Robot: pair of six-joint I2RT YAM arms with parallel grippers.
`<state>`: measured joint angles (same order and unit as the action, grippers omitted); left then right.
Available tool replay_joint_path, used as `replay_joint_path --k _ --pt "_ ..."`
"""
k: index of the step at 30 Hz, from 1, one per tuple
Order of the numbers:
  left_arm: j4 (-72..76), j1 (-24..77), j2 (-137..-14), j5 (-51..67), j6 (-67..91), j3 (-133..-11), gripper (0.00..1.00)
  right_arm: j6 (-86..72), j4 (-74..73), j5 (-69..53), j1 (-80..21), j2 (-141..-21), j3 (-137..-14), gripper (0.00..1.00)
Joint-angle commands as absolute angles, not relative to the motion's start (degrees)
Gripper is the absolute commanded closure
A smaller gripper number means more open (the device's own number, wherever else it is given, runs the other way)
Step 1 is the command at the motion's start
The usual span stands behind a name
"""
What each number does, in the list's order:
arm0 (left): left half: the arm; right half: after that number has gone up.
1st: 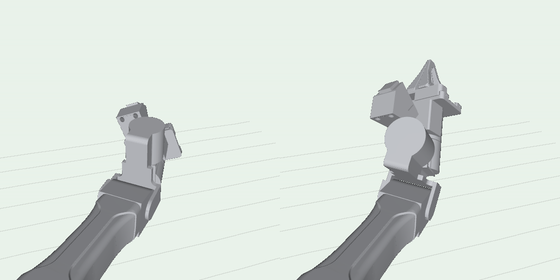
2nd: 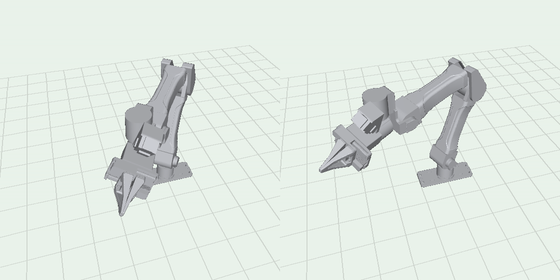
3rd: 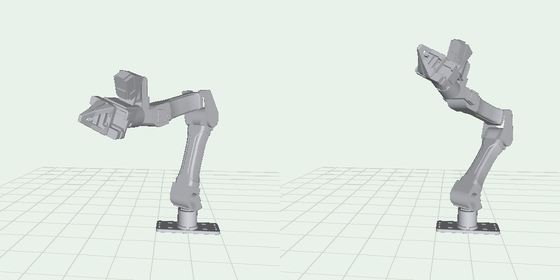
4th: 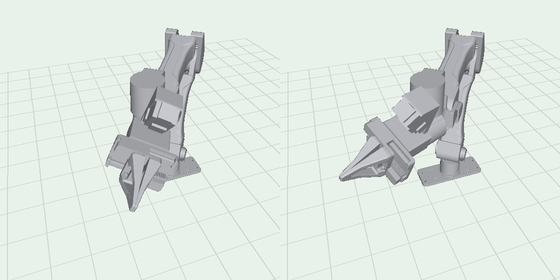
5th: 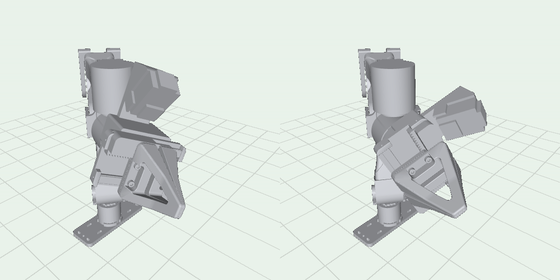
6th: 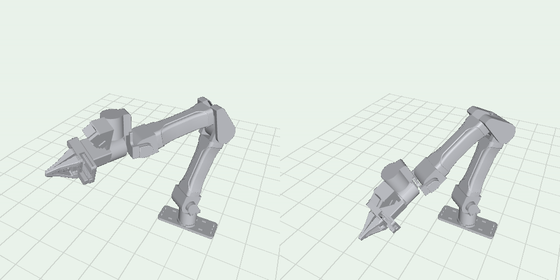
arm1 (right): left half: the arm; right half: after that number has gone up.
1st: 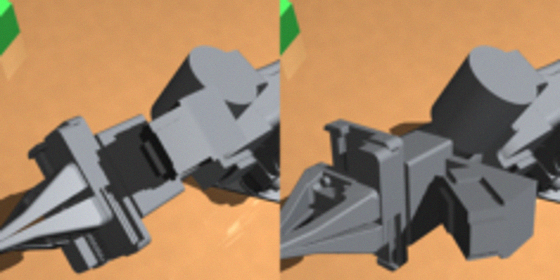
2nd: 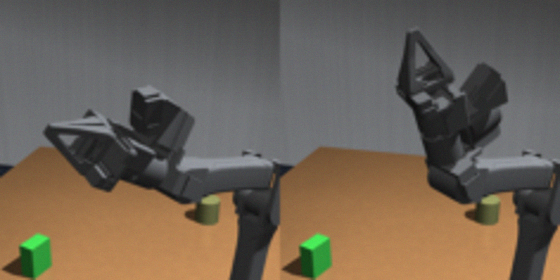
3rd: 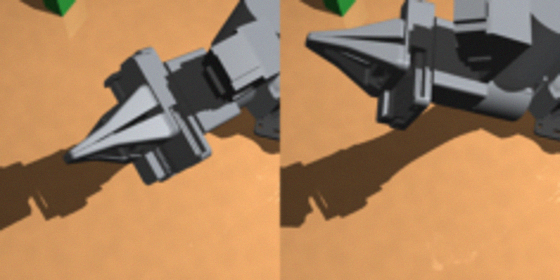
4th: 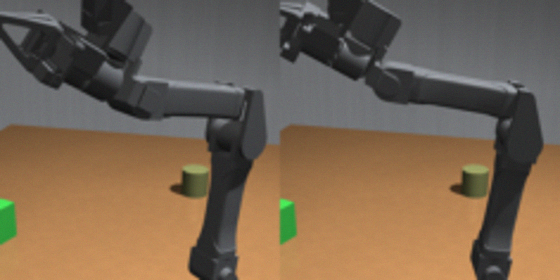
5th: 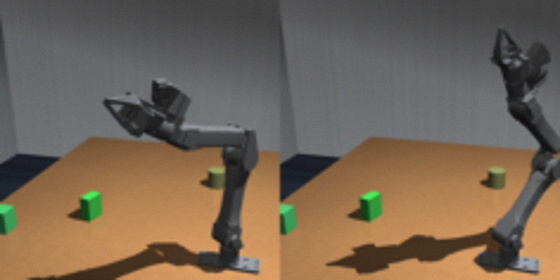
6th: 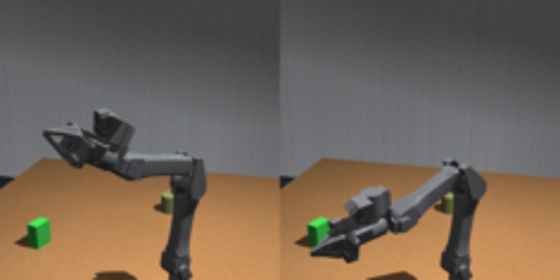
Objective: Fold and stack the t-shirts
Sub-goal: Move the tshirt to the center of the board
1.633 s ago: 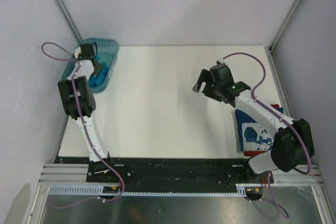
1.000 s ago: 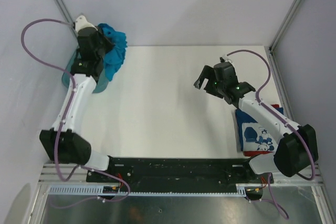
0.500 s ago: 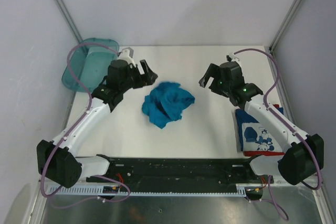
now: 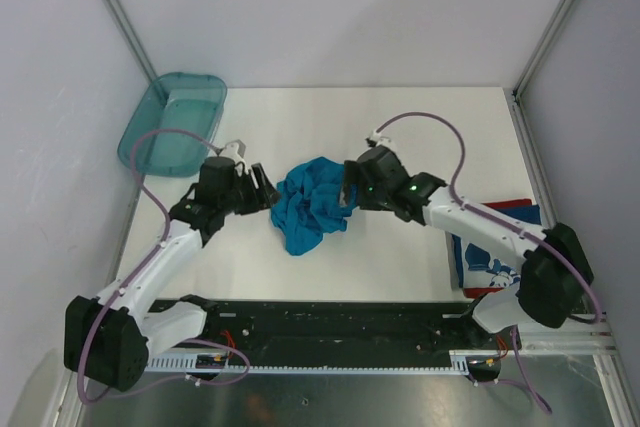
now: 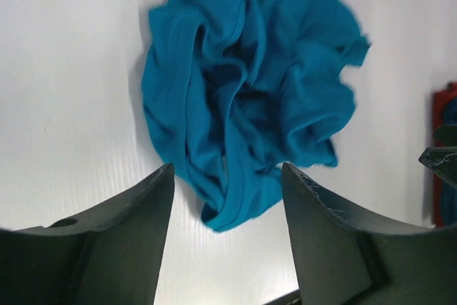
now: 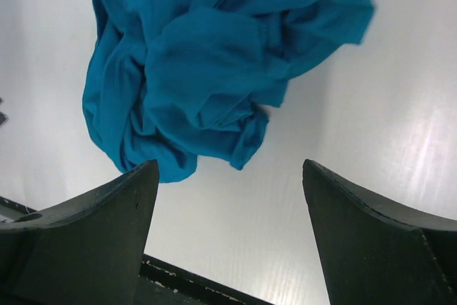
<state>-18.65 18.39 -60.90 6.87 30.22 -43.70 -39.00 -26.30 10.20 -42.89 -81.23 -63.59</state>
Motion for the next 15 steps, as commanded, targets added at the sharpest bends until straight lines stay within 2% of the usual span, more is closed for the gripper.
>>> replay_joint_path --k 1,6,15 --pt "-19.44 18.54 -59.33 11.40 31.84 -38.96 0.37 -40.60 -20.46 9.73 -46.52 -85.68 -63.35 0.16" --pt "-19.41 20.07 -58.77 13.24 32.76 -35.75 0.43 -40.76 -17.19 8.35 -48.15 -90.04 -63.37 0.18" --pt "-18.96 24.81 -62.75 13.66 34.64 -33.76 0.42 -40.01 -13.42 6.66 -48.32 -94.95 -63.37 0.23"
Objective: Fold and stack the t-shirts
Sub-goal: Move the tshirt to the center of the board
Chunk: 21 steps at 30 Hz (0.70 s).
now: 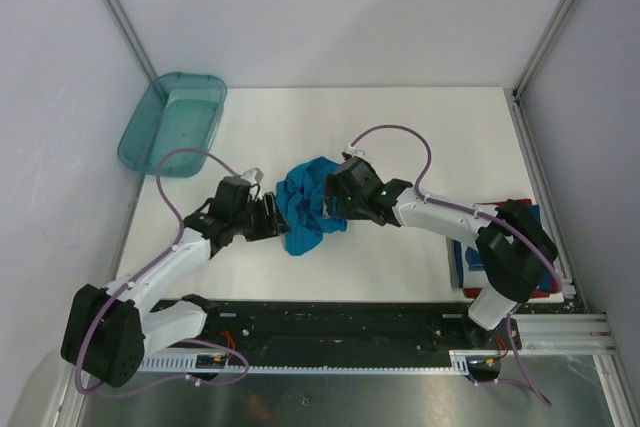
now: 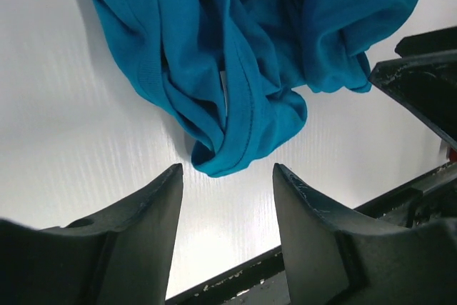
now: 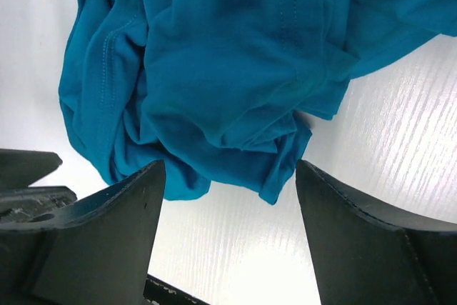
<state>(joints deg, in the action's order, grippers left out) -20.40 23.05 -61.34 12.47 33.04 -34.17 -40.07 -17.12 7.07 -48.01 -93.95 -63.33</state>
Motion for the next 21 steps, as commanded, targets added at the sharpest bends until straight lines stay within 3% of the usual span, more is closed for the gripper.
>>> replay_joint_path --k 1,14,18,21 --pt "-18.80 25.28 -63.33 13.38 34.81 -33.71 0.42 -40.00 -13.65 6.58 -48.37 -95.16 -63.37 0.23" --pt "-14.44 28.30 -71.19 11.04 36.05 -33.52 0.50 -37.85 -18.95 12.33 -52.76 -94.81 -63.23 0.25" --pt "-13.32 28.81 -73.14 10.56 36.82 -33.96 0.58 -37.44 -18.62 13.04 -53.20 -95.02 -62.52 0.25" --pt "-13.11 29.06 -73.81 10.03 37.40 -34.35 0.70 -36.74 -18.18 13.93 -53.25 -95.16 -61.99 0.26"
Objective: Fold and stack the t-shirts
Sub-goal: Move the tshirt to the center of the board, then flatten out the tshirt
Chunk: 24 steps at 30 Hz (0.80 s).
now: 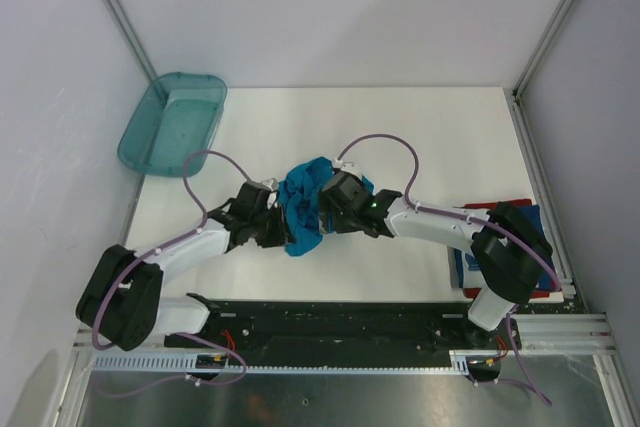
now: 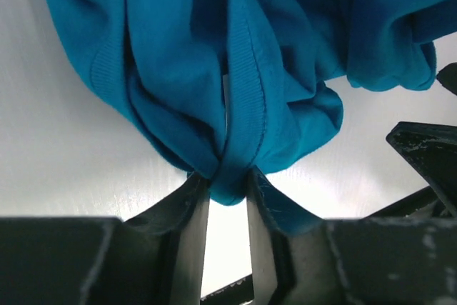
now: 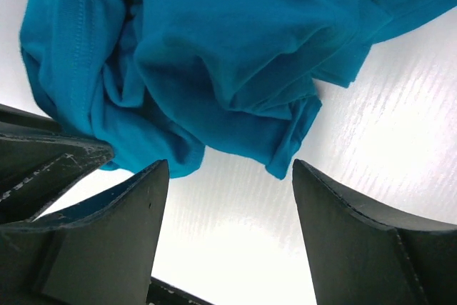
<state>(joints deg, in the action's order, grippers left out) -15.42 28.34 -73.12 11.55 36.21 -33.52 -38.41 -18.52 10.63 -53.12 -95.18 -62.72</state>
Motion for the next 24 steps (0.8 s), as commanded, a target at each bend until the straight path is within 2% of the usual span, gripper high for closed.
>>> replay_joint_path --k 1,7,12,15,18,20,24 --pt "-13.06 29.12 -73.86 9.76 37.59 -34.49 0.74 -36.43 -17.97 14.22 -53.26 -95.22 -61.84 0.26" --pt "-13.10 29.18 -72.87 8.22 38.64 -34.86 0.88 -34.44 -14.66 14.49 -53.21 -96.01 -60.93 0.31" --pt "-13.17 29.11 -71.50 6.93 38.89 -35.41 0.97 -33.90 -12.56 13.67 -53.02 -96.98 -60.91 0.43" --pt "-13.63 28.98 -70.21 6.05 38.62 -36.57 1.00 -34.45 -12.35 13.01 -51.99 -96.86 -60.86 0.60" --pt "-15.37 28.31 -68.94 4.77 37.75 -39.16 1.00 -34.57 -13.27 12.61 -49.35 -94.78 -60.85 0.91" --pt "-17.47 27.23 -68.06 3.59 36.49 -41.80 1.00 -34.29 -14.61 12.71 -46.48 -91.68 -60.89 0.98" --pt "-21.55 23.15 -65.35 1.02 33.38 -48.42 1.00 -33.57 -17.46 11.23 -38.20 -82.30 -61.11 1.00"
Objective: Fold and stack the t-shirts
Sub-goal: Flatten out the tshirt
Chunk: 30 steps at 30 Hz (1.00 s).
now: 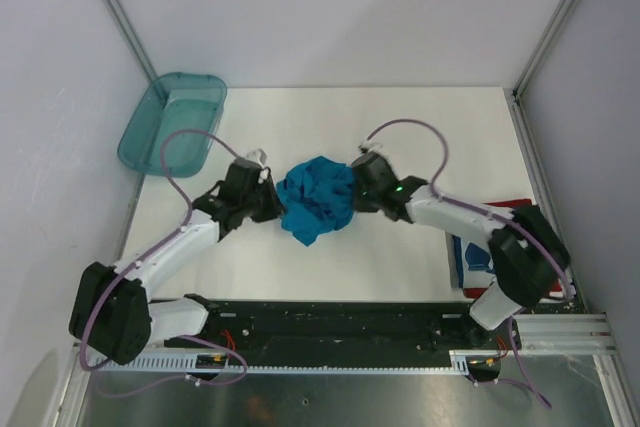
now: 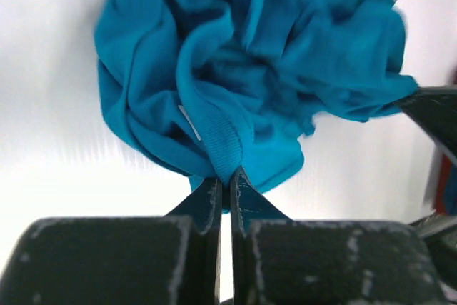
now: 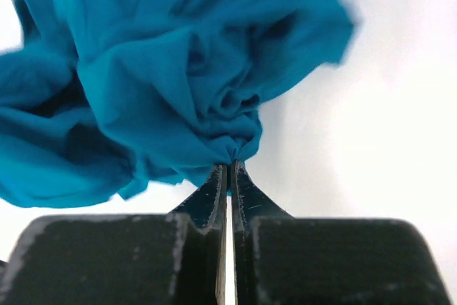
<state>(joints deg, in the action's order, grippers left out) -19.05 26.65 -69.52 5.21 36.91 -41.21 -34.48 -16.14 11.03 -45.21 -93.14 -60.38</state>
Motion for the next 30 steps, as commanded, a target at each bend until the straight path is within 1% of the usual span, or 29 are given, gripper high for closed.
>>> replay_joint_path --k 1,7,11,15,19,24,27,30 --pt "-22.29 21.94 -64.49 0.60 32.69 -50.23 1.00 -33.40 -18.09 10.67 -35.98 -79.82 -61.23 1.00" --pt "-25.21 17.11 -60.29 -4.65 29.36 -60.02 1.00 -32.89 -20.88 7.31 -24.16 -67.41 -63.10 1.00" --pt "-25.69 16.25 -57.68 -8.38 28.61 -63.78 1.00 -32.99 -21.47 5.96 -19.78 -62.51 -64.20 1.00" --pt "-25.73 15.97 -56.80 -9.66 28.61 -65.64 1.00 -33.50 -21.21 4.66 -17.35 -60.73 -64.99 1.00" --pt "-25.49 15.73 -58.20 -10.71 29.66 -67.23 1.00 -33.73 -18.78 3.67 -16.60 -61.12 -65.61 1.00" --pt "-21.28 15.24 -66.14 -10.18 31.28 -72.39 1.00 -33.36 -11.64 4.63 -15.98 -66.77 -68.33 1.00" --pt "-18.80 14.26 -73.39 -8.22 31.63 -80.57 1.00 -32.94 -7.87 5.02 -14.76 -71.72 -72.95 1.00" --pt "-18.42 12.95 -79.77 -3.84 32.51 -91.85 1.00 -31.88 -8.75 5.69 -13.92 -75.22 -81.46 1.00"
